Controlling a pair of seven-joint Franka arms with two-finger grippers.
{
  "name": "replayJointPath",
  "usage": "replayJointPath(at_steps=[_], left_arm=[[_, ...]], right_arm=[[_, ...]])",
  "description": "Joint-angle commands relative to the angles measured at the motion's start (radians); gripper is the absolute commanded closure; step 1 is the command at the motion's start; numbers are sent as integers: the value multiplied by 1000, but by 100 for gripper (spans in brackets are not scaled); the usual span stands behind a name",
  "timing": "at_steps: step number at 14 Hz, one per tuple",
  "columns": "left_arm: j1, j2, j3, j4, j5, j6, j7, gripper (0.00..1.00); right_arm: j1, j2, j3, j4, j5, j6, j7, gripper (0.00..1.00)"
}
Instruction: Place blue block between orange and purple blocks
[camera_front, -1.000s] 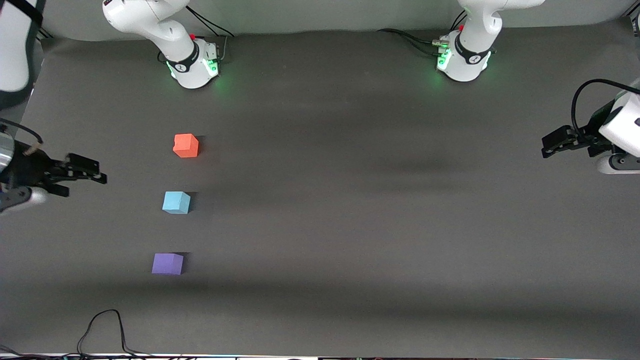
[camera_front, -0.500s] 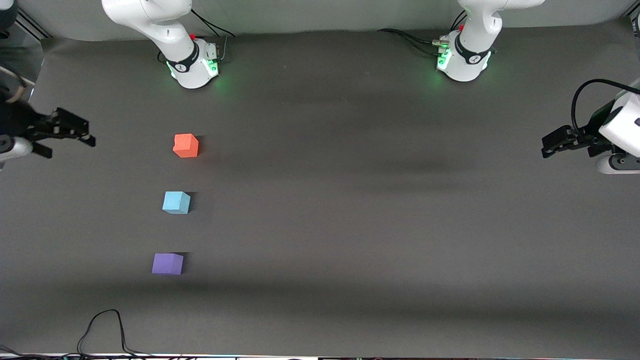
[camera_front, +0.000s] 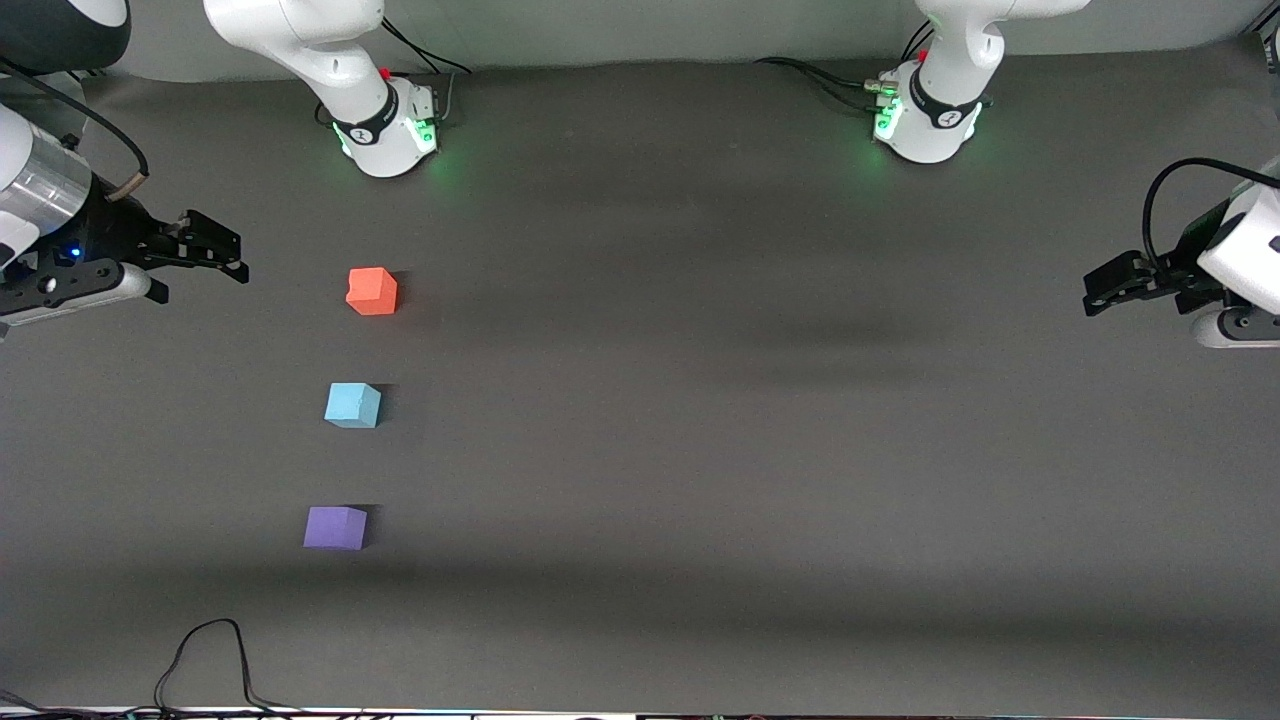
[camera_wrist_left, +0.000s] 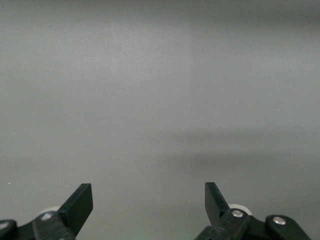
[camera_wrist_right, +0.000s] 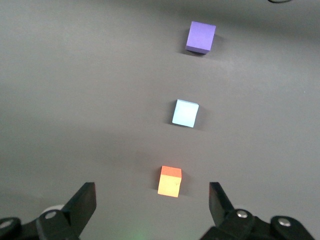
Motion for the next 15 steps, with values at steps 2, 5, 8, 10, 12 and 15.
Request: replayJointPath(at_steps=[2, 5, 8, 10, 12, 15], left_arm=[[-7, -16, 2, -11, -2, -2, -15, 0], [-7, -16, 2, -11, -2, -2, -15, 0], [-8, -16, 2, -11, -2, -1, -15, 0], [-7, -16, 2, -11, -2, -1, -15, 0], [-7, -16, 2, -11, -2, 1, -15, 0], [-7, -16, 2, -11, -2, 1, -15, 0]], right_arm=[[13, 20, -37, 22, -12, -27, 20, 0], [59, 46, -113, 36, -11, -25, 9, 0], [65, 43, -120, 39, -11, -24, 6, 0], [69, 40, -120, 36, -11, -15, 6, 0], [69, 38, -120, 36, -11, -15, 6, 0], [69, 33, -116, 37, -9, -16, 6, 0]])
